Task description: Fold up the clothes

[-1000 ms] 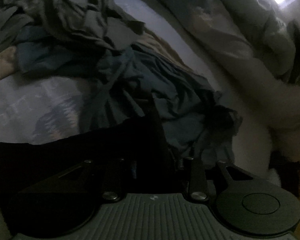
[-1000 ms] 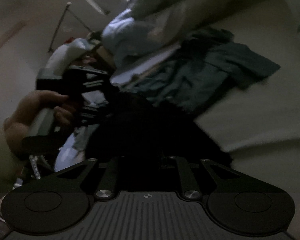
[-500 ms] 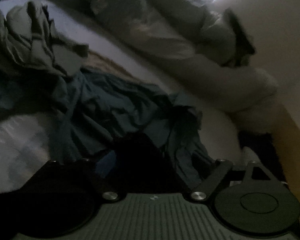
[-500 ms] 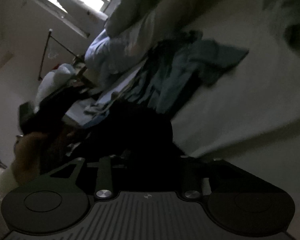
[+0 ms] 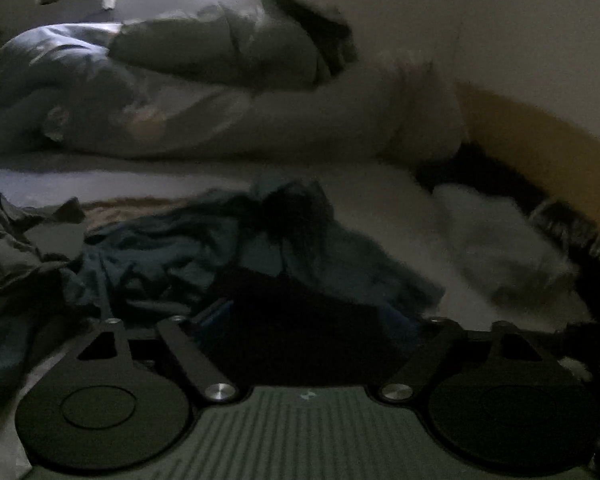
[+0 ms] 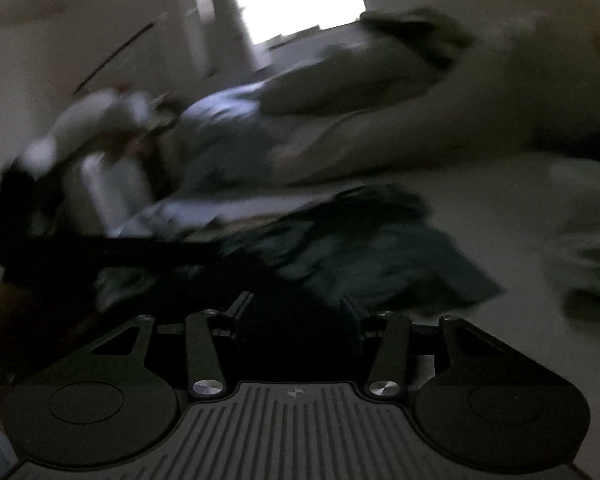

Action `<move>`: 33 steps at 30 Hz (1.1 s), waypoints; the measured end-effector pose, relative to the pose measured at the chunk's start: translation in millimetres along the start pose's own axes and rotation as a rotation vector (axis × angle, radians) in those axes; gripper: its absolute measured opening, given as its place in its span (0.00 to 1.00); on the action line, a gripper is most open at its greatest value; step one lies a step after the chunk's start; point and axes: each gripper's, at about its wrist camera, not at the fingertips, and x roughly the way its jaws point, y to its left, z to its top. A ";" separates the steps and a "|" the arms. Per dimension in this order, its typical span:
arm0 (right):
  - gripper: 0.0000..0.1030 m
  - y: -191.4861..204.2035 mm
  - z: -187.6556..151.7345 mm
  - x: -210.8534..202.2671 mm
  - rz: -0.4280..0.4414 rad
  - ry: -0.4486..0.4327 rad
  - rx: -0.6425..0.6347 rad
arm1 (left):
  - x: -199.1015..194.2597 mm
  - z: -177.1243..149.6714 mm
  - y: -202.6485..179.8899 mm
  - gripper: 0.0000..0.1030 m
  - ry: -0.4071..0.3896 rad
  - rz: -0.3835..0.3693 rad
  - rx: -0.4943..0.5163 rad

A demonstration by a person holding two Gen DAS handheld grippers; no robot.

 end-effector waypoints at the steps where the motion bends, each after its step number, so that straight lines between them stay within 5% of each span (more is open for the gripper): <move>1: 0.50 6.9 -3.5 9.1 0.006 0.021 -0.028 | 7.4 -1.6 -0.1 0.73 0.024 0.012 0.005; 8: 0.50 10.2 -27.5 51.9 -0.035 0.156 -0.146 | 34.1 -23.7 4.3 0.73 0.048 0.006 0.050; 20: 0.51 15.3 -47.3 60.3 -0.067 0.124 -0.211 | 40.4 -51.8 15.0 0.78 -0.076 -0.013 0.048; 27: 0.51 43.5 -35.8 15.7 -0.046 0.023 -0.231 | -5.9 -42.8 20.3 0.81 -0.048 -0.033 -0.053; 33: 0.51 76.6 -52.9 -7.0 -0.032 0.018 -0.320 | -55.1 -75.0 19.2 0.81 -0.044 0.024 0.067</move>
